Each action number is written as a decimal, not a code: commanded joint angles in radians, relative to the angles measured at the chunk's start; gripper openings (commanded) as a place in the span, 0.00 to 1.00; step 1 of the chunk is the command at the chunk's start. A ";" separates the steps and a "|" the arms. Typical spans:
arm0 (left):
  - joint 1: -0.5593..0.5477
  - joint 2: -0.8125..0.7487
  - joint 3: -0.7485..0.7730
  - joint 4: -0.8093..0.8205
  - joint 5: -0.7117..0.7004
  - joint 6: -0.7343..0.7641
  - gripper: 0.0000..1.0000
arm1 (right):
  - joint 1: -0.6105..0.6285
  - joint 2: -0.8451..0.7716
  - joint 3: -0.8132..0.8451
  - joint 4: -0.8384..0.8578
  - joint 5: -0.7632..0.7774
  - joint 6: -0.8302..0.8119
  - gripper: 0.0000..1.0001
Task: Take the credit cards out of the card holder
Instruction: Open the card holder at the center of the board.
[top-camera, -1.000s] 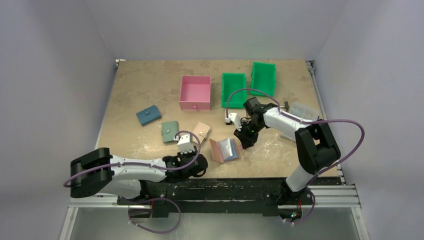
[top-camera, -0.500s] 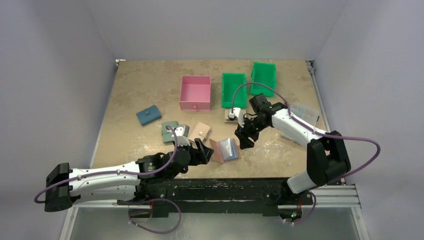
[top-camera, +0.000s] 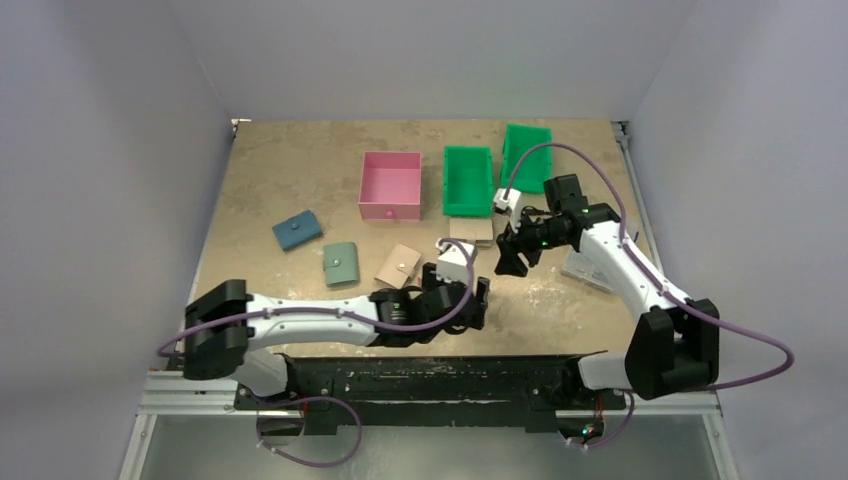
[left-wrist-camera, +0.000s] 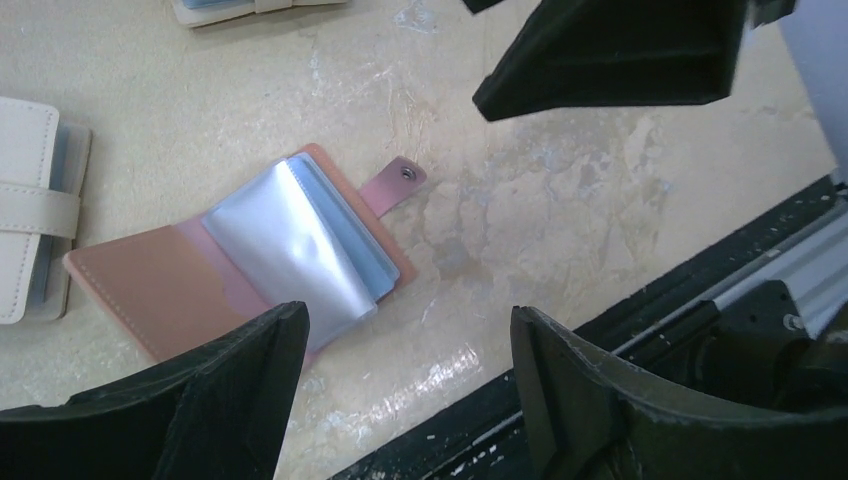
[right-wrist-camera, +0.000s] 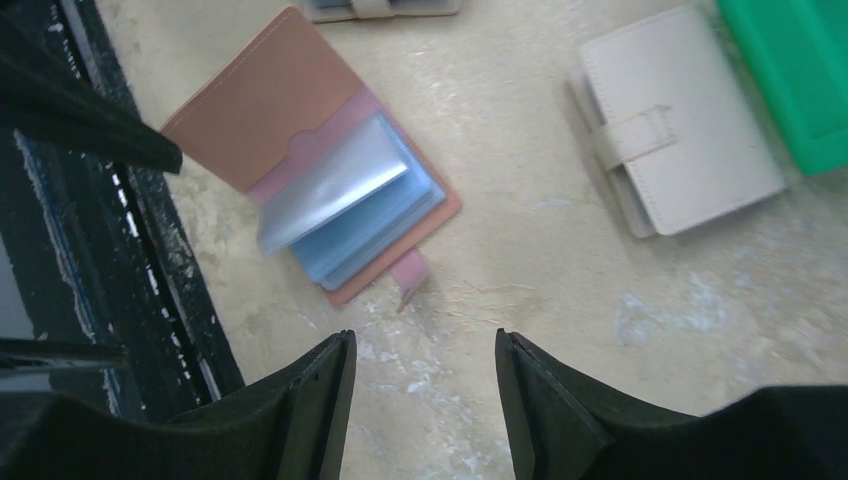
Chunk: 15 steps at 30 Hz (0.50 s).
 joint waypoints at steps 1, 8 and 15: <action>-0.021 0.149 0.163 -0.189 -0.135 0.006 0.78 | -0.069 -0.044 0.018 0.054 -0.038 0.048 0.60; -0.025 0.319 0.292 -0.282 -0.199 -0.020 0.77 | -0.109 -0.027 0.010 0.067 -0.018 0.064 0.60; -0.025 0.463 0.403 -0.409 -0.243 -0.066 0.71 | -0.112 -0.023 0.008 0.061 -0.018 0.055 0.60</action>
